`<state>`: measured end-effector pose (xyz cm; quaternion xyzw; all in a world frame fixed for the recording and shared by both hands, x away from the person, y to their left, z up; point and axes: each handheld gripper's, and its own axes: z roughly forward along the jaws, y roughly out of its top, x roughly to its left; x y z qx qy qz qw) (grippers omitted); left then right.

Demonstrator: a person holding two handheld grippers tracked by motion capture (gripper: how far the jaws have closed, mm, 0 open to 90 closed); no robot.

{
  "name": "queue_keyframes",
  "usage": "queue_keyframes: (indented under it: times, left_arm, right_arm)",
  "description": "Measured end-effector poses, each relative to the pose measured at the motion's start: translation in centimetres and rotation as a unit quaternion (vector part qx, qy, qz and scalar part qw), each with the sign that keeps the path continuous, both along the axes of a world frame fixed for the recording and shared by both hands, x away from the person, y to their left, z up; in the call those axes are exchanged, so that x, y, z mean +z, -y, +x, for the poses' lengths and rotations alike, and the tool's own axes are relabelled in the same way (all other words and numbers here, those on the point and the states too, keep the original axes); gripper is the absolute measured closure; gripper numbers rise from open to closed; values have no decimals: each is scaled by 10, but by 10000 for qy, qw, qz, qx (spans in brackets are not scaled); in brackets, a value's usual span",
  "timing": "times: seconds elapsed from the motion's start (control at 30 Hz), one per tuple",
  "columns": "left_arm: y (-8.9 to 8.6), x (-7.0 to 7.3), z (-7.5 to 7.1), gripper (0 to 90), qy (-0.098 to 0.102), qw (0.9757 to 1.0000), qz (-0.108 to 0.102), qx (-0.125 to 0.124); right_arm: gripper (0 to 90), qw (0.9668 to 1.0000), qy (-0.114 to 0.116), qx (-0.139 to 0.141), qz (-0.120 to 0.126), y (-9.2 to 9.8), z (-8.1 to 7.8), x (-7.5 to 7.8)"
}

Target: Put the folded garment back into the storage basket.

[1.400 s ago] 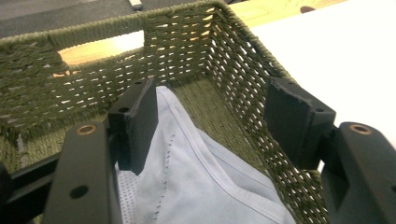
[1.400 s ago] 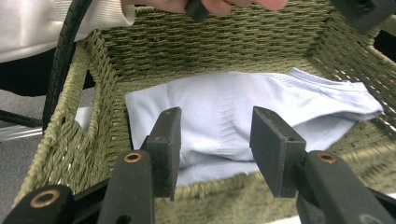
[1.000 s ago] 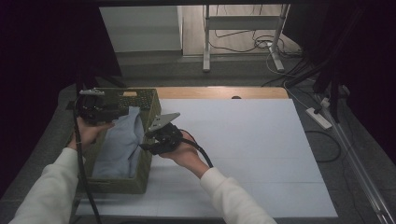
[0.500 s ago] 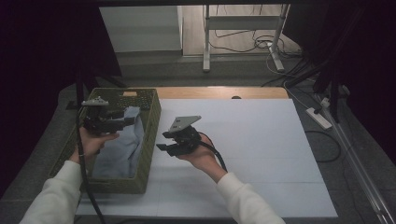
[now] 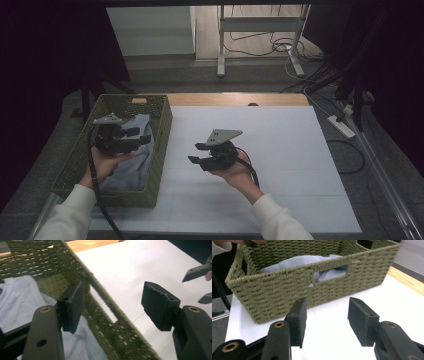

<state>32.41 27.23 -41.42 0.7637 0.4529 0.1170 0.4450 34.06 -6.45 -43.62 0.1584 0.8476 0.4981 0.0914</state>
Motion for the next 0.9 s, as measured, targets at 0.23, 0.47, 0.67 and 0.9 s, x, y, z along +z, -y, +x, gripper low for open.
queue_keyframes:
  times: [0.23, 0.47, 0.67, 0.9]
  left_arm:
    - [13, 3, -13, 344, 71, 9999, -56, -122]
    - [26, -1, -23, 343, 74, 9997, -143, -204]
    - [36, 0, -27, 342, 78, 9994, -159, -286]
    - [47, 1, -32, 340, 78, 9992, -125, -363]
  right_arm:
    - [486, 9996, 7, -243, 147, 33, -11, -1]
    - [472, 9989, 1, -447, 138, 62, -19, -3]
    - [465, 9980, -34, -613, 137, 82, -24, -9]
    - [458, 9967, -72, -802, 61, 107, -28, -13]
